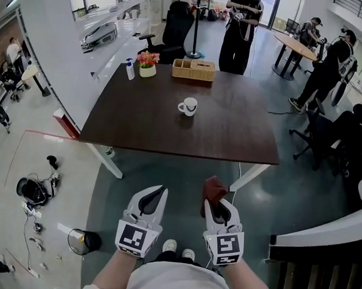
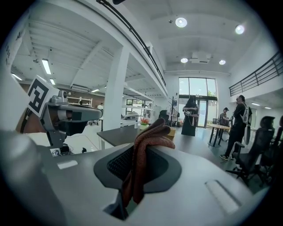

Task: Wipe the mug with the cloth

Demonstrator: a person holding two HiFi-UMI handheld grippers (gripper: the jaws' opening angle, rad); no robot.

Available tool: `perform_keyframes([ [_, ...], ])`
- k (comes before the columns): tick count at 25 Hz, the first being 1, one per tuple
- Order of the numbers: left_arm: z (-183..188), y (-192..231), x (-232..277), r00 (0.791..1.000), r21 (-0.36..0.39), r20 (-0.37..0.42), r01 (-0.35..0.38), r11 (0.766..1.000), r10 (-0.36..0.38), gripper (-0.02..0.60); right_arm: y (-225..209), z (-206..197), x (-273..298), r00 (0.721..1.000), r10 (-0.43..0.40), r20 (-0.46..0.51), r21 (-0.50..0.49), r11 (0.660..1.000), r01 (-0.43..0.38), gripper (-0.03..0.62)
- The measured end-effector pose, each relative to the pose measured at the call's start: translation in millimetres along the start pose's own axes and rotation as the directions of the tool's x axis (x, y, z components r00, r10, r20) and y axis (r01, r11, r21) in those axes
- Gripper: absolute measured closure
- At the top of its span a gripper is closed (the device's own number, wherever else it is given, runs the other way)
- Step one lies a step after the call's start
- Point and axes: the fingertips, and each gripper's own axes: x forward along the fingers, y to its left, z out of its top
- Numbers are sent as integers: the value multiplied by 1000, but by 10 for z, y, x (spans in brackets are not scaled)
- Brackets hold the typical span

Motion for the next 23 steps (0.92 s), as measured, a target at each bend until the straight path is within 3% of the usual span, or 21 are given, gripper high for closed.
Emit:
perform_keyframes([
  [23,127,-175,-258,1000,25,12,-5,1000,5,581,120,85,-283,999,-7,39,15,1000,6,516],
])
